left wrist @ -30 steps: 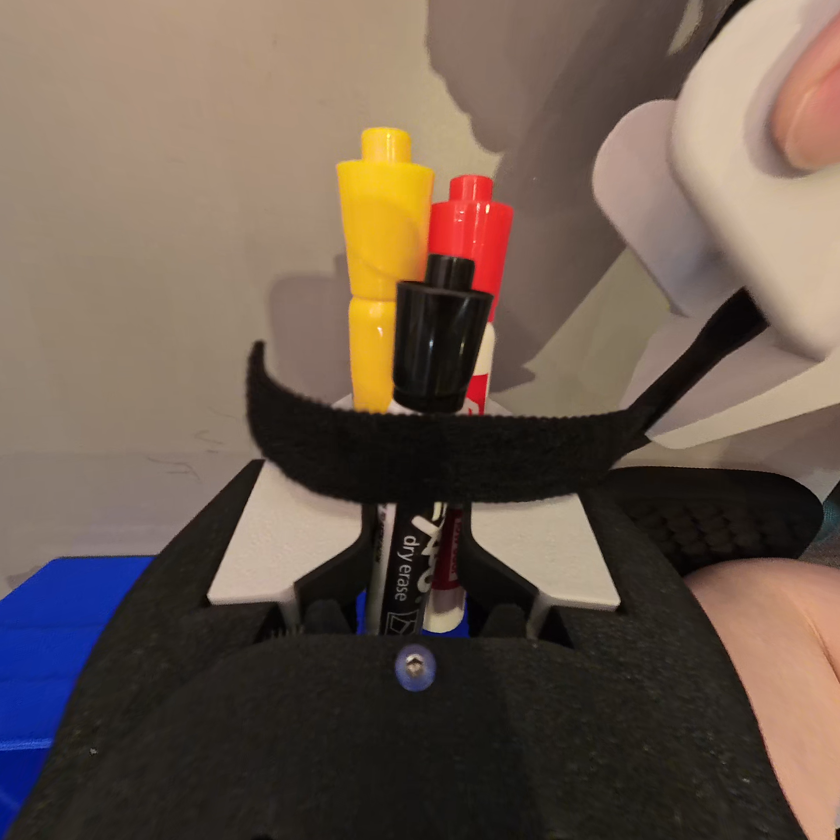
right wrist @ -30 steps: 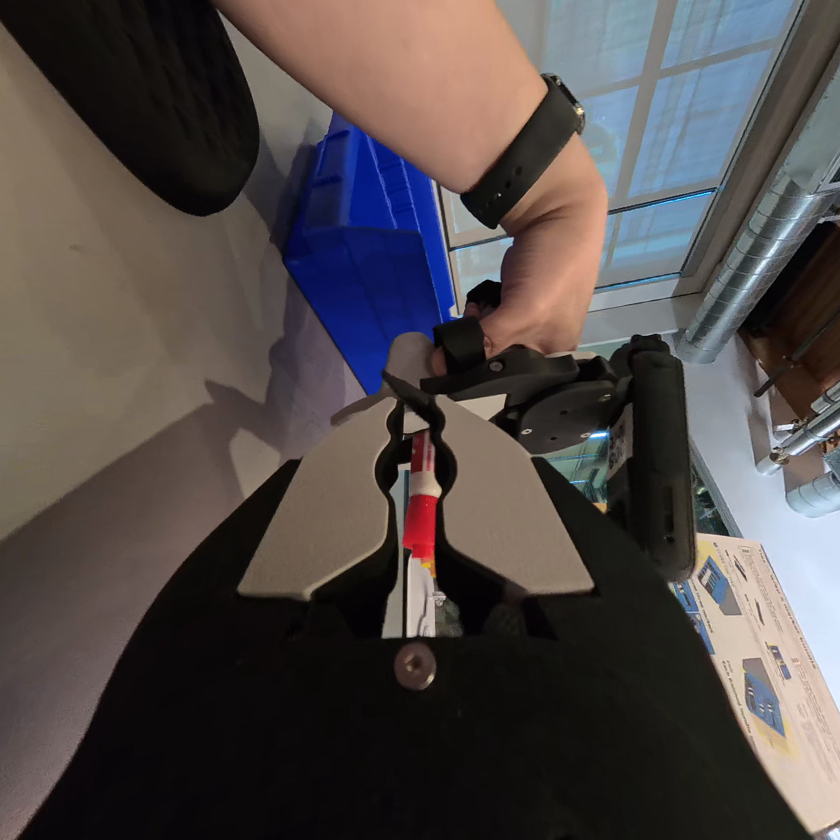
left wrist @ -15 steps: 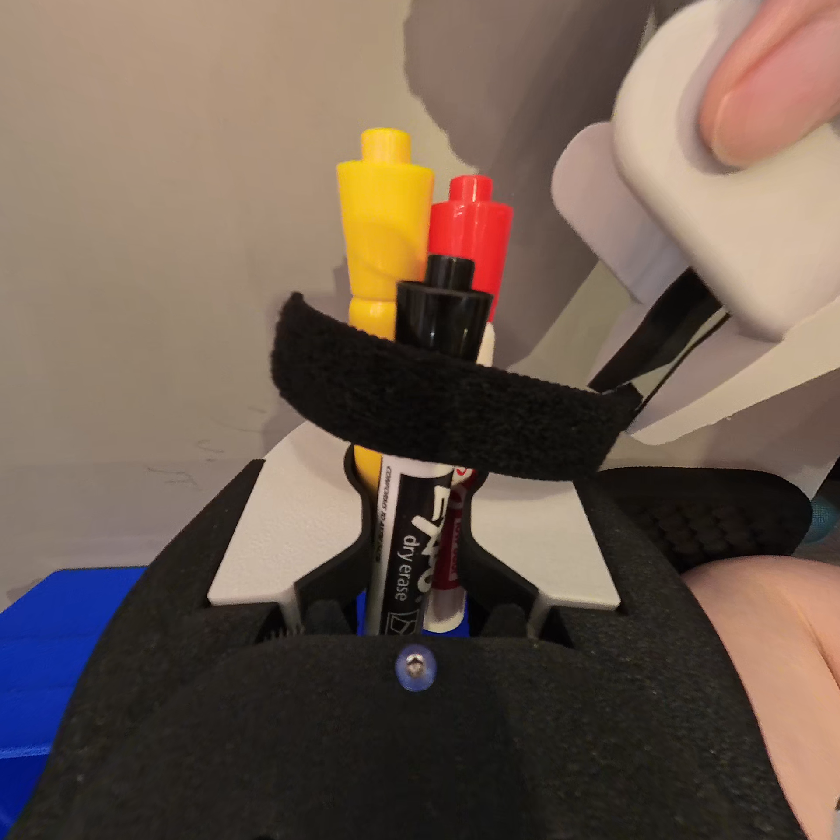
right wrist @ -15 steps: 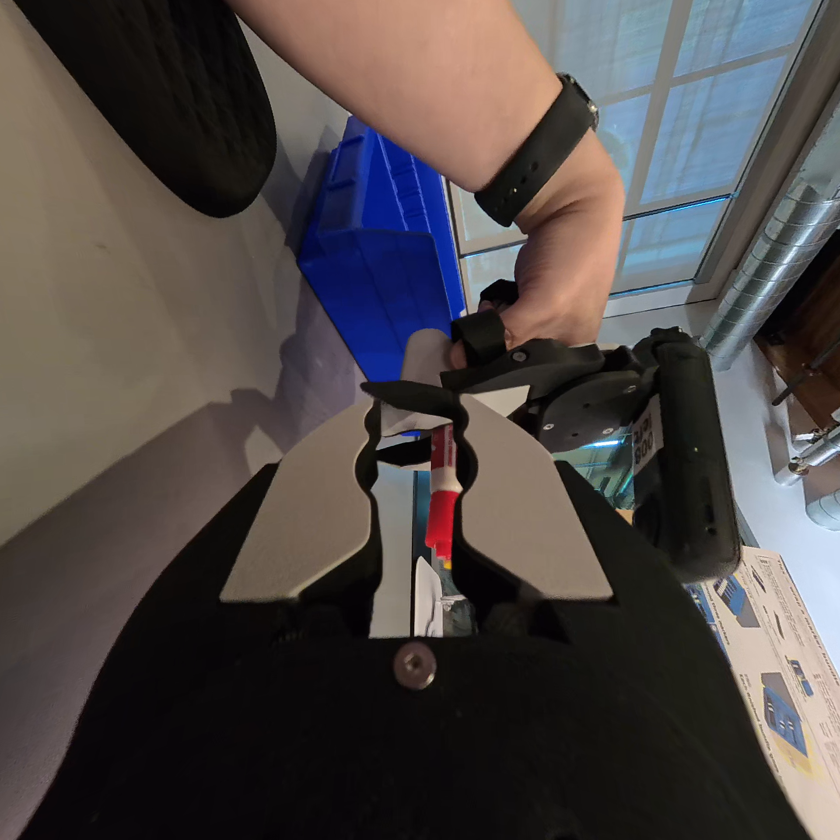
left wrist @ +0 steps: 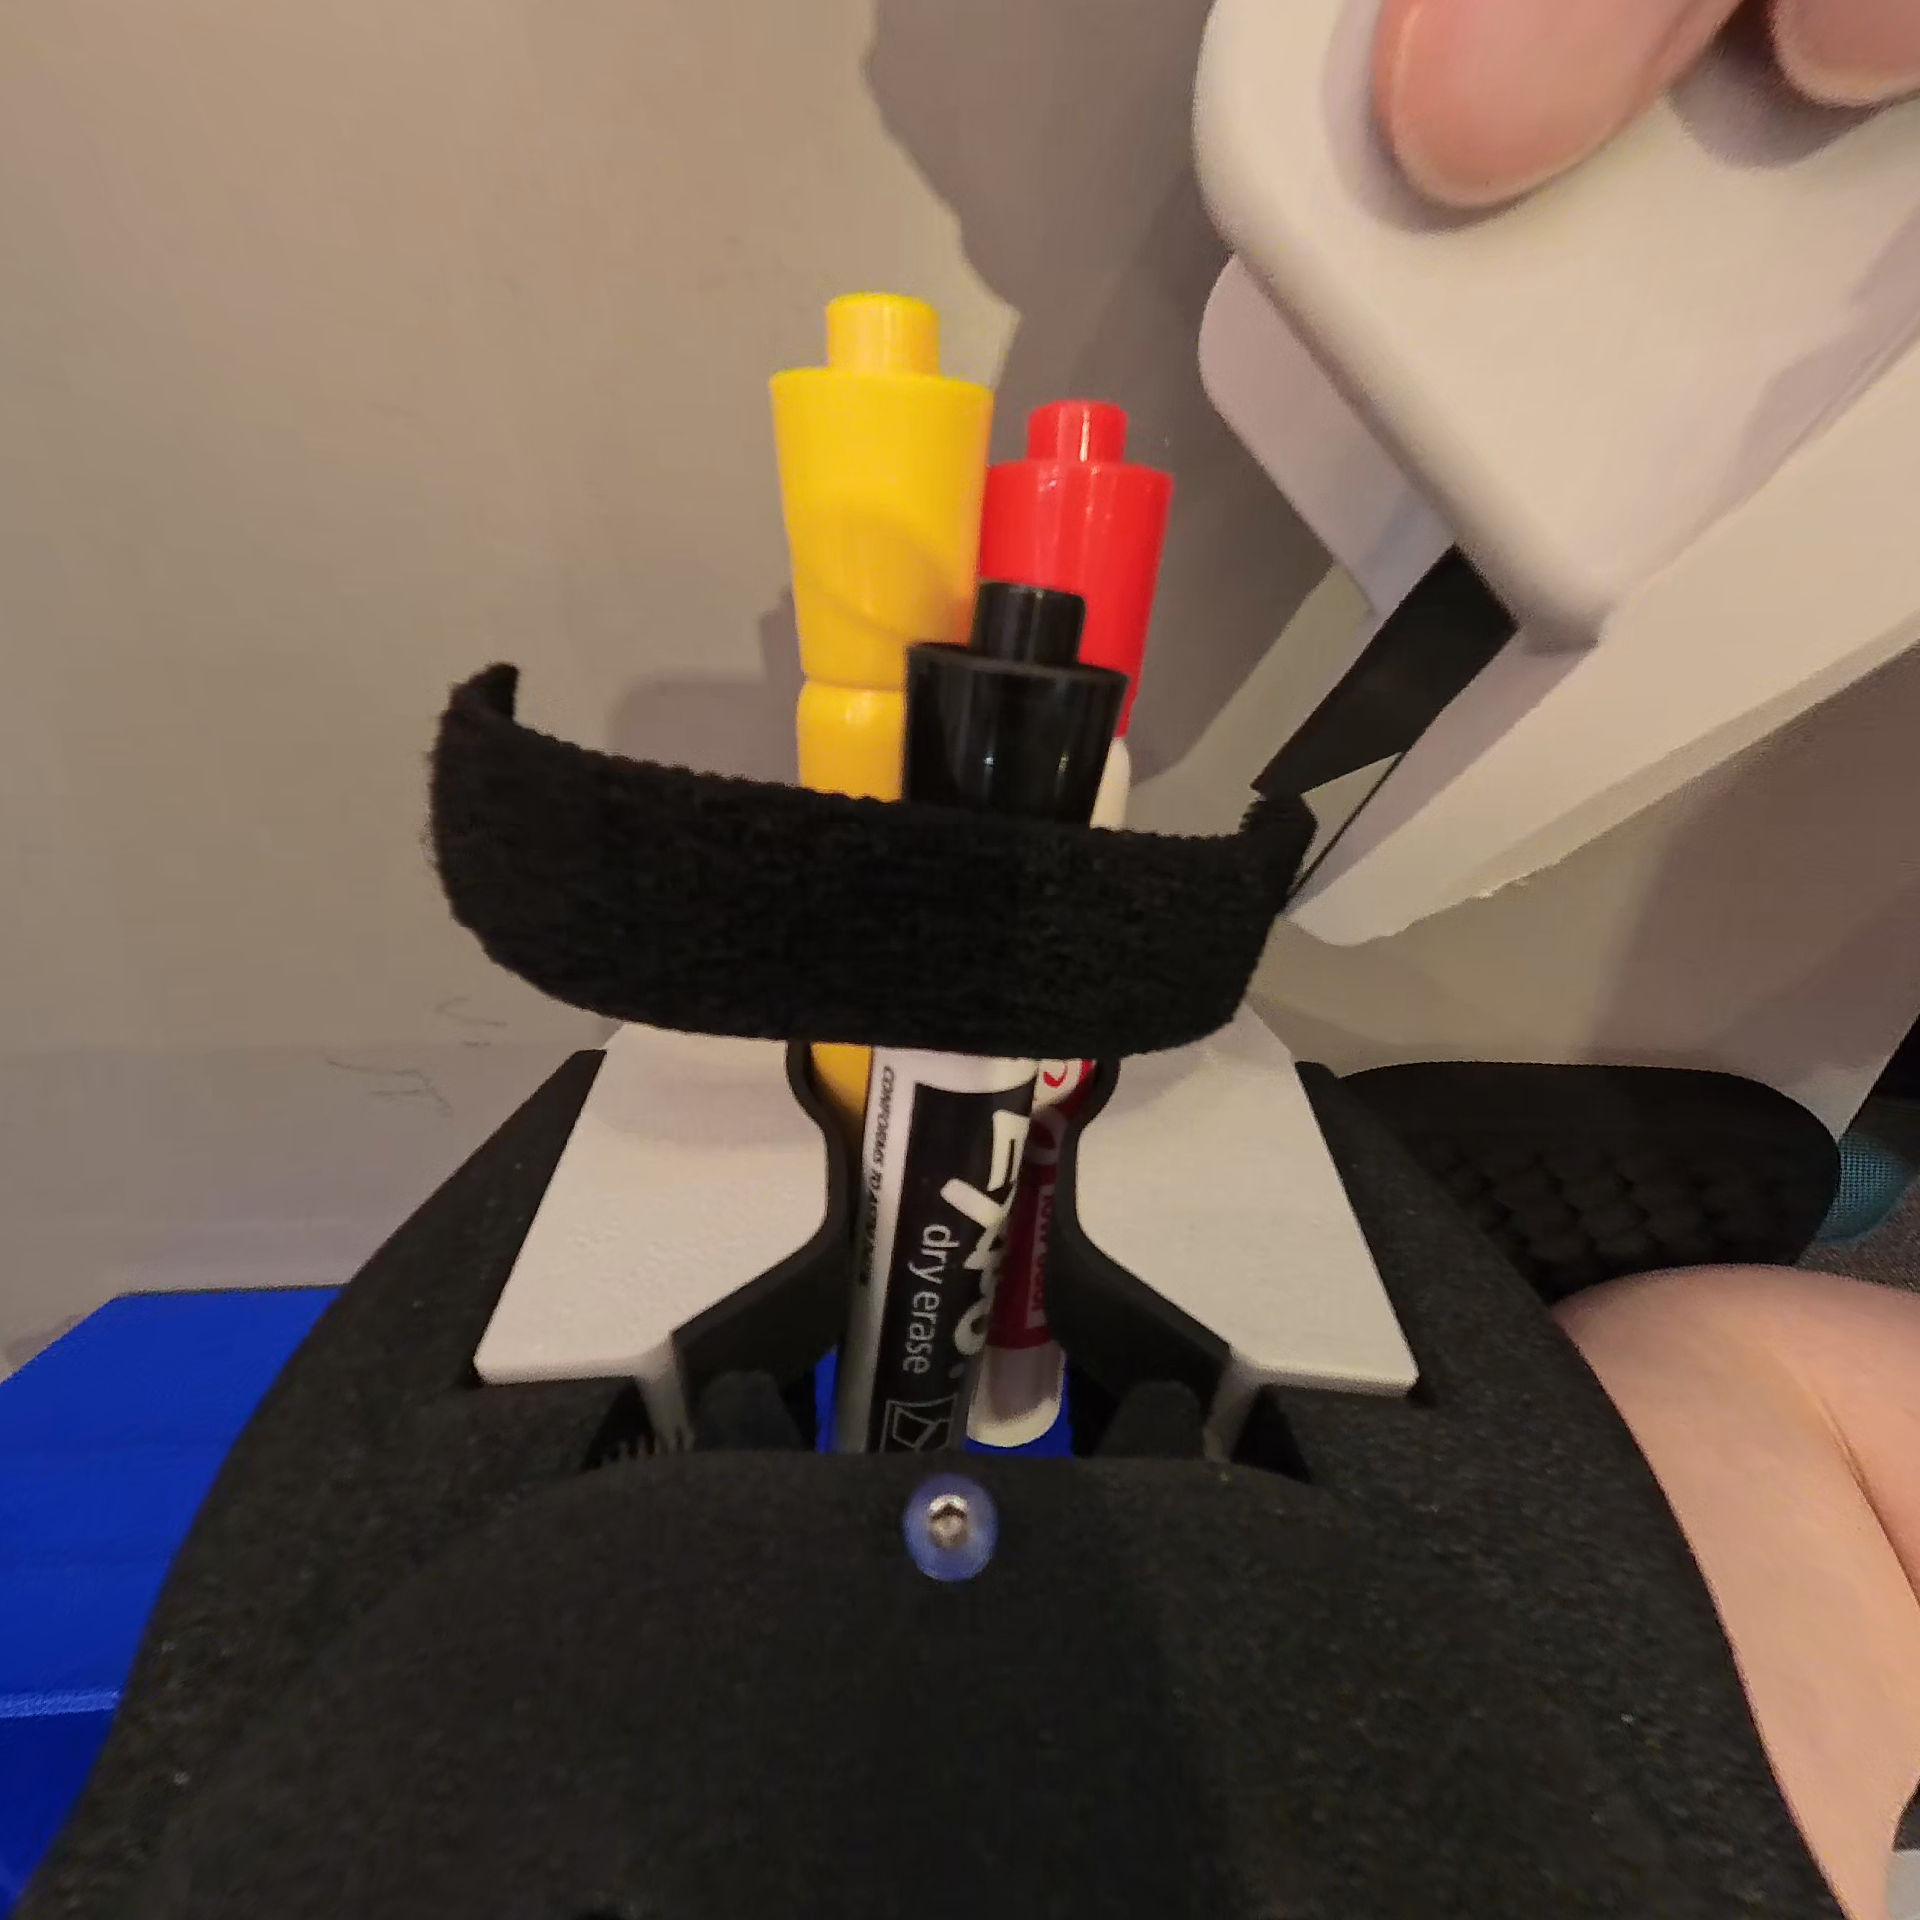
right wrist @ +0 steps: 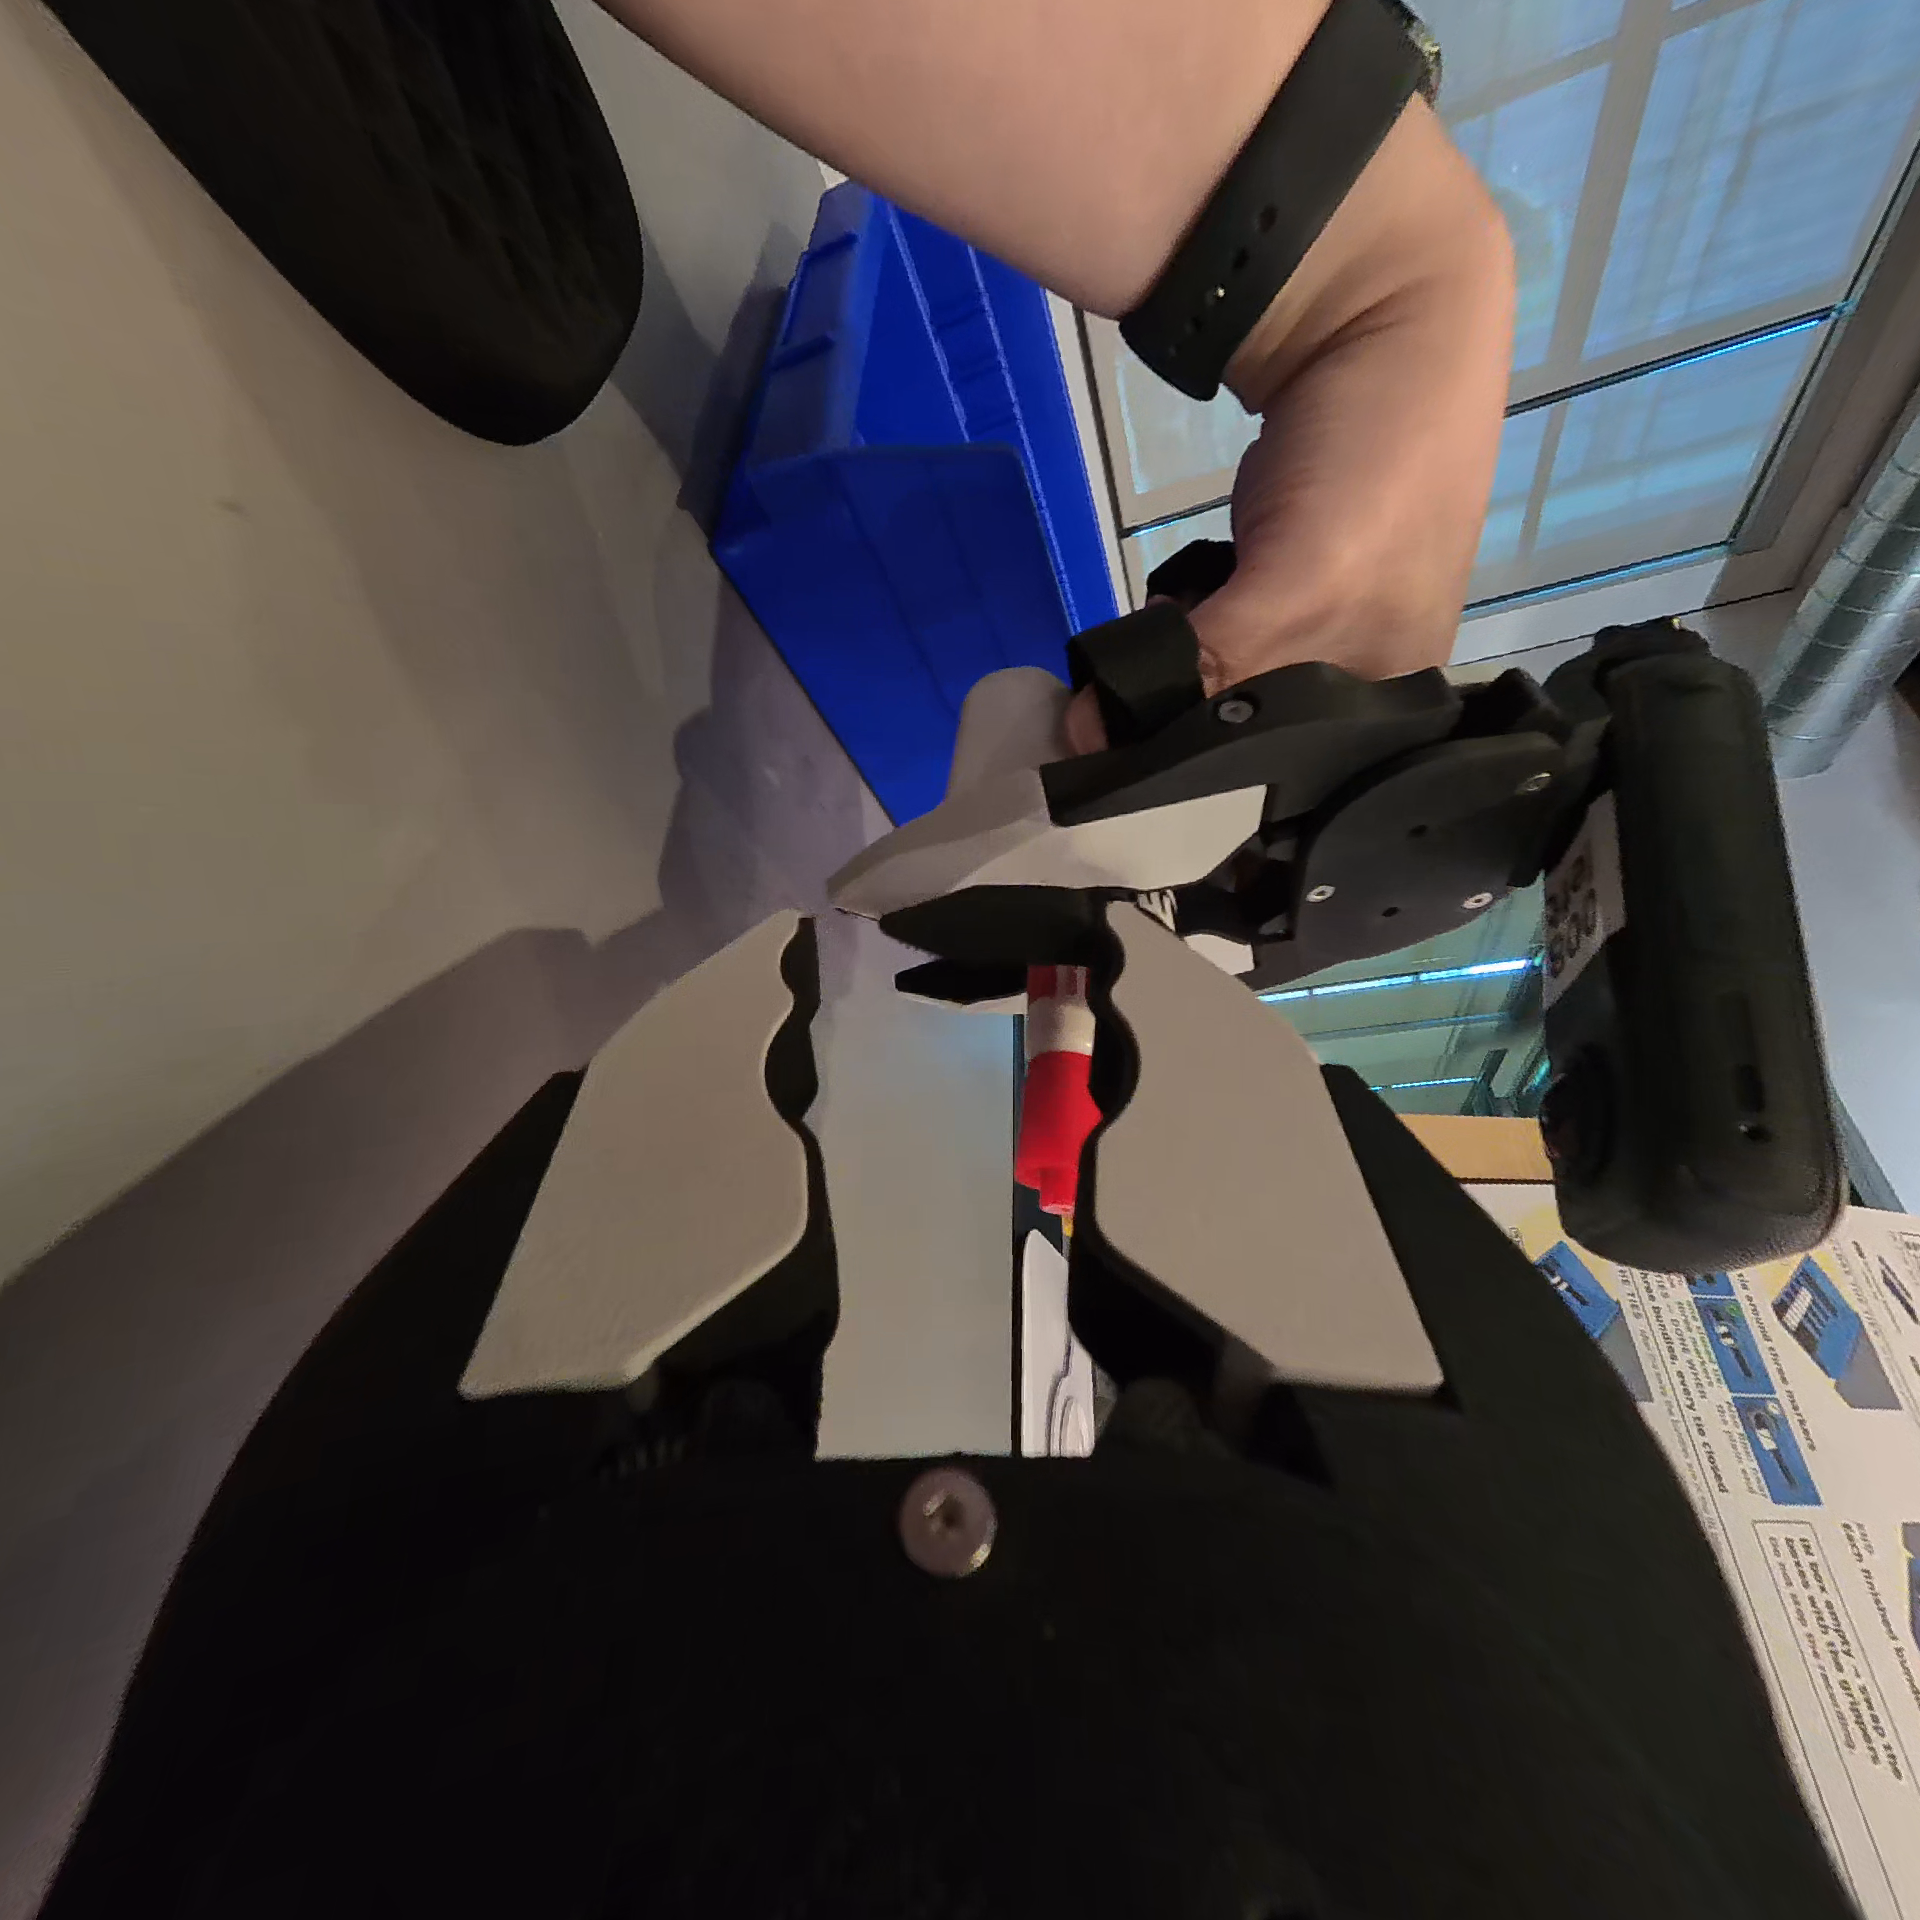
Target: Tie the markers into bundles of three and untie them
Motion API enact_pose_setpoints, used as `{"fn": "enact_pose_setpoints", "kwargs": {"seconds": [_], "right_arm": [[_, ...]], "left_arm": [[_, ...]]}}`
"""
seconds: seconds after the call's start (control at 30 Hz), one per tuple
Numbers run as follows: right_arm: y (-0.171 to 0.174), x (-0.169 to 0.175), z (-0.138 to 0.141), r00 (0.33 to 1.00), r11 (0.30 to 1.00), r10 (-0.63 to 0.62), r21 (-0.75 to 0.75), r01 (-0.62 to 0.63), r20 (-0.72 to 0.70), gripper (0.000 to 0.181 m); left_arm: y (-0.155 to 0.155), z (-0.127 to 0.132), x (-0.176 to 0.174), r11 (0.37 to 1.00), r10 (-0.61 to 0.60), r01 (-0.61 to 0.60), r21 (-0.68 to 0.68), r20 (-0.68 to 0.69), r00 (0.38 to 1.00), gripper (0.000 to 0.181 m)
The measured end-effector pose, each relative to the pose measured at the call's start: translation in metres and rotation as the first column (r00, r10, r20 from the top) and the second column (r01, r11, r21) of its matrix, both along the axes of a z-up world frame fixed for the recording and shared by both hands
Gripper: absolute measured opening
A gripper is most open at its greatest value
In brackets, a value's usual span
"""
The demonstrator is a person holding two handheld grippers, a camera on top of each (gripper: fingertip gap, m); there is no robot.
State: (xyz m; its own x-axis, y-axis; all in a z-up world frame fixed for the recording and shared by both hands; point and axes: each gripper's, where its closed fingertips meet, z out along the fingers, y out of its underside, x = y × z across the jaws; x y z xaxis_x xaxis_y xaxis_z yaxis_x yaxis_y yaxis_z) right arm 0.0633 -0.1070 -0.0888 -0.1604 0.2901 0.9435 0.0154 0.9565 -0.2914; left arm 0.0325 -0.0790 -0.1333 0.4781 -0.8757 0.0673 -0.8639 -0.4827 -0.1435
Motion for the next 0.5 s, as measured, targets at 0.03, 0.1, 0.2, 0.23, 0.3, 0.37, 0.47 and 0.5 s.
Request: {"fn": "enact_pose_setpoints", "kwargs": {"seconds": [0.03, 0.1, 0.2, 0.23, 0.3, 0.37, 0.47, 0.5], "right_arm": [[-0.0013, 0.0003, 0.0005, 1.000, 1.000, 0.005, 0.001, -0.005, -0.003, 0.051], [-0.0044, 0.0010, 0.0039, 1.000, 1.000, 0.017, -0.007, -0.017, -0.015, 0.051], [-0.0063, 0.0019, 0.0081, 0.999, 0.999, 0.024, -0.033, -0.025, -0.022, 0.051], [-0.0062, 0.0022, 0.0086, 0.999, 0.999, 0.025, -0.040, -0.026, -0.022, 0.051], [-0.0046, 0.0021, 0.0091, 1.000, 0.999, 0.020, -0.050, -0.021, -0.020, 0.051], [-0.0031, 0.0017, 0.0082, 1.000, 0.998, 0.016, -0.067, -0.016, -0.008, 0.051], [-0.0011, 0.0014, 0.0047, 1.000, 0.996, 0.010, -0.088, -0.008, 0.019, 0.050], [-0.0019, 0.0018, 0.0045, 1.000, 0.996, 0.016, -0.093, -0.014, 0.021, 0.049]], "left_arm": [[0.0001, -0.0001, -0.0002, 1.000, 0.000, 0.000, 0.000, -0.002, 1.000, 0.042], [-0.0008, -0.0006, -0.0002, 1.000, 0.000, 0.000, -0.005, -0.002, 1.000, 0.042], [-0.0005, -0.0008, -0.0006, 1.000, 0.001, -0.001, -0.003, -0.005, 1.000, 0.042], [-0.0005, -0.0008, -0.0003, 1.000, -0.001, 0.001, -0.003, -0.005, 1.000, 0.042], [-0.0003, -0.0009, 0.0000, 1.000, -0.002, 0.002, -0.002, -0.007, 1.000, 0.042], [0.0001, -0.0011, 0.0003, 1.000, -0.004, 0.004, 0.001, -0.011, 1.000, 0.042], [0.0000, -0.0008, 0.0012, 1.000, -0.008, 0.008, 0.003, -0.014, 1.000, 0.042], [-0.0002, -0.0005, 0.0015, 1.000, -0.008, 0.008, 0.003, -0.013, 1.000, 0.042]]}}
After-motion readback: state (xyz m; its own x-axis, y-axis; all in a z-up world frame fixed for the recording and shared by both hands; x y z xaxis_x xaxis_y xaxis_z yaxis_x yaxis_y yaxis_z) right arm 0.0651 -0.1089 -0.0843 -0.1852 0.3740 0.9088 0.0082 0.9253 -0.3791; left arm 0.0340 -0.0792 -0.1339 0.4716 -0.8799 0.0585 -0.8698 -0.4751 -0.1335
